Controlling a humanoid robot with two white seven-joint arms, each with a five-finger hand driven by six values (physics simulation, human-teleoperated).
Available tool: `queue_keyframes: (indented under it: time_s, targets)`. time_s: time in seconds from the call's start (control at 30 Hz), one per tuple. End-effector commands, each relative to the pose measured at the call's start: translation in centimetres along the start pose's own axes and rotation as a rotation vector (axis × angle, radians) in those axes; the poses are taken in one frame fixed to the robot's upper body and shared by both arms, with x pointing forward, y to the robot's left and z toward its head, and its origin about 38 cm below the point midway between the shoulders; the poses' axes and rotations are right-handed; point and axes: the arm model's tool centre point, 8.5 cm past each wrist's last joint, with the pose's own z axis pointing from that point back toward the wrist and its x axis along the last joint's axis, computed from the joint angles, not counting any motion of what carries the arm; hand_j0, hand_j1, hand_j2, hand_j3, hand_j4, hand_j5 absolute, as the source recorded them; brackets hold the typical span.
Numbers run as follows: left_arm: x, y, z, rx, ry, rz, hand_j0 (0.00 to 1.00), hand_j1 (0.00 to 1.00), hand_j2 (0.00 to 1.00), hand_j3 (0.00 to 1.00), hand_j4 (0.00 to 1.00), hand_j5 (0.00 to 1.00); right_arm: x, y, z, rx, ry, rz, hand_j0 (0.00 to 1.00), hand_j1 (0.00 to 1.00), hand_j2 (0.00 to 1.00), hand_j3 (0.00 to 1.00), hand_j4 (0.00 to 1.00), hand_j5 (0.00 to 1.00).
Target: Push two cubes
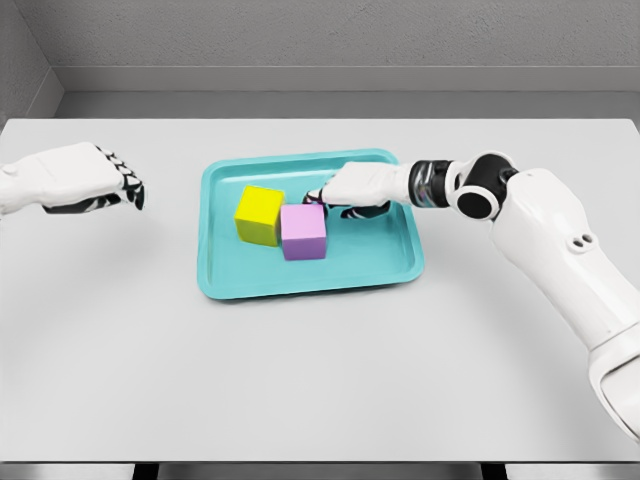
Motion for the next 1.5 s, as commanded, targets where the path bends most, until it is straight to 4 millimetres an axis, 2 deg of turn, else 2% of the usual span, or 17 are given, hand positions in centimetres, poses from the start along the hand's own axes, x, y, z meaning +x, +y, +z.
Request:
queue_keyframes:
  time_s: [0.0, 0.17, 0.37, 0.4, 0.47, 0.5, 0.57, 0.67, 0.8, 0.87, 0.9, 1.17, 1.23, 1.47]
  targets:
    - [-1.1, -0.2, 0.7, 0.0, 0.031, 0.022, 0.5, 0.5, 0.5, 0.5, 0.5, 0.5, -0.3, 0.1, 0.4, 0.005, 0.005, 0.004, 0.57, 0.57, 0.57, 0.57, 0.57, 0.57]
    - [-1.0, -0.5, 0.7, -0.006, 0.03, 0.026, 0.51, 0.51, 0.51, 0.51, 0.51, 0.51, -1.3, -1.5, 1.6, -0.05, 0.032, -0.005, 0.57, 0.57, 0.57, 0.57, 0.57, 0.57]
    - [-0.9, -0.4, 0.6, -0.003, 0.025, 0.026, 0.52, 0.52, 0.52, 0.52, 0.52, 0.52, -1.5, -2.5, 2.0, -0.065, 0.038, 0.01, 0.57, 0.57, 0.57, 0.57, 0.57, 0.57]
    - [-0.9, -0.5, 0.6, -0.004, 0.025, 0.027, 0.52, 0.52, 0.52, 0.52, 0.52, 0.52, -1.9, -2.2, 2.6, -0.061, 0.047, 0.008, 0.57, 0.57, 0.57, 0.57, 0.57, 0.57]
    - [-0.8, -0.6, 0.3, -0.002, 0.022, 0.029, 0.52, 0.52, 0.52, 0.52, 0.52, 0.52, -2.1, -1.8, 5.3, -0.06, 0.067, 0.064, 0.57, 0.57, 0.57, 0.57, 0.57, 0.57]
    - [-0.2, -0.6, -0.7, 0.011, 0.004, 0.037, 0.52, 0.52, 0.52, 0.52, 0.52, 0.52, -2.3, -1.5, 6.6, -0.067, 0.081, 0.073, 0.57, 0.57, 0.57, 0.57, 0.57, 0.57]
    - [0.7, -1.0, -2.5, 0.021, -0.024, 0.064, 0.52, 0.52, 0.52, 0.52, 0.52, 0.52, -2.5, -2.1, 9.0, -0.101, 0.108, 0.102, 0.57, 0.57, 0.57, 0.57, 0.57, 0.57]
    - [1.7, -0.2, -4.8, 0.042, -0.064, 0.075, 0.52, 0.52, 0.52, 0.52, 0.52, 0.52, -0.8, -1.6, 10.0, -0.1, 0.084, 0.154, 0.57, 0.57, 0.57, 0.57, 0.57, 0.57]
    - [2.4, 0.2, -6.6, 0.037, -0.087, 0.066, 0.52, 0.52, 0.52, 0.52, 0.52, 0.52, -0.1, -0.2, 9.3, -0.076, 0.063, 0.14, 0.57, 0.57, 0.57, 0.57, 0.57, 0.57]
    - [2.7, 0.4, -7.0, 0.044, -0.097, 0.07, 0.52, 0.52, 0.52, 0.52, 0.52, 0.52, 1.4, 0.7, 8.2, -0.049, 0.019, 0.155, 0.57, 0.57, 0.57, 0.57, 0.57, 0.57]
    - [2.7, 0.7, -7.1, 0.05, -0.099, 0.065, 0.52, 0.52, 0.52, 0.52, 0.52, 0.52, 1.5, 0.9, 8.0, -0.043, 0.018, 0.157, 0.57, 0.57, 0.57, 0.57, 0.57, 0.57]
    - [3.0, 0.9, -8.5, 0.049, -0.116, 0.081, 0.52, 0.52, 0.52, 0.52, 0.52, 0.52, 2.0, 1.9, 7.1, -0.027, -0.001, 0.142, 0.57, 0.57, 0.57, 0.57, 0.57, 0.57]
    - [3.5, 0.7, -9.6, 0.047, -0.126, 0.092, 0.52, 0.52, 0.52, 0.52, 0.52, 0.52, 2.3, 1.9, 6.4, -0.033, -0.013, 0.132, 0.57, 0.57, 0.57, 0.57, 0.57, 0.57]
    - [3.5, 0.7, -10.2, 0.042, -0.128, 0.097, 0.52, 0.52, 0.52, 0.52, 0.52, 0.52, 3.5, 2.4, 5.2, -0.016, -0.049, 0.136, 0.57, 0.57, 0.57, 0.57, 0.57, 0.57]
